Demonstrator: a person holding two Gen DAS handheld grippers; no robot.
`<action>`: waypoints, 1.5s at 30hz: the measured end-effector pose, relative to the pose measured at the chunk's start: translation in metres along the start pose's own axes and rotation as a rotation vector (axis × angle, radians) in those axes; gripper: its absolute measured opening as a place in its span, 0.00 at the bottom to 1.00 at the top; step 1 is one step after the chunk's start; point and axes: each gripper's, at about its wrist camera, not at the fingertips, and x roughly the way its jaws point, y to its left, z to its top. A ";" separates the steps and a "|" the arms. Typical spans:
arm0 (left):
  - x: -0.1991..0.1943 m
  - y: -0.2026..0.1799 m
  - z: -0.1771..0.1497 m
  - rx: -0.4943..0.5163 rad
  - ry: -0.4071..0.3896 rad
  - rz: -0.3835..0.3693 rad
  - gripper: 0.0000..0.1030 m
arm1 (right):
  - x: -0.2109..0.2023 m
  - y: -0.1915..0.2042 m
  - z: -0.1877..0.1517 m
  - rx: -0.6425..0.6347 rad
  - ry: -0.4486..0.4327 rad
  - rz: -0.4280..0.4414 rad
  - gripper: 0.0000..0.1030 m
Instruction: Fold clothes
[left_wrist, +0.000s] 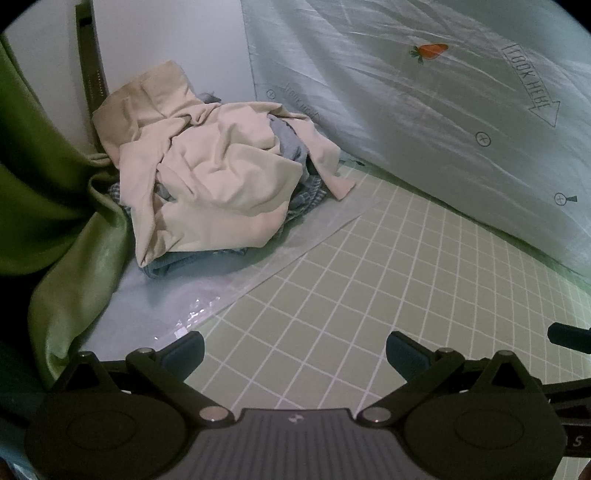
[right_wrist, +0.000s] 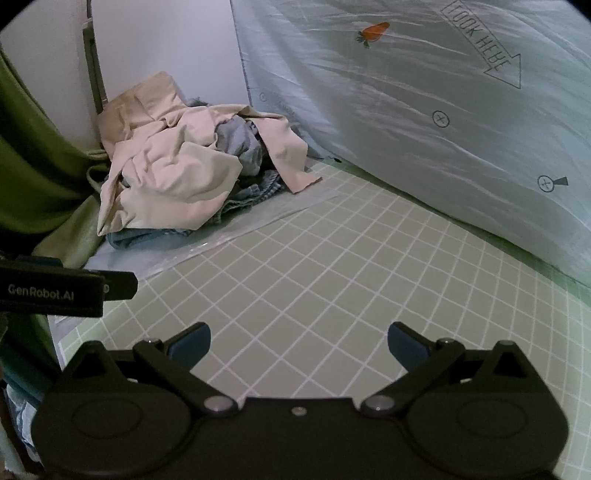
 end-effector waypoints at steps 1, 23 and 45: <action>0.000 0.000 0.000 0.000 0.000 0.000 1.00 | 0.000 0.000 0.000 0.000 0.000 -0.001 1.00; 0.006 0.000 0.001 0.003 0.015 -0.004 1.00 | 0.007 0.003 -0.001 -0.008 0.014 0.006 1.00; 0.109 0.092 0.098 -0.264 0.030 0.120 1.00 | 0.132 0.034 0.106 -0.137 -0.052 0.000 1.00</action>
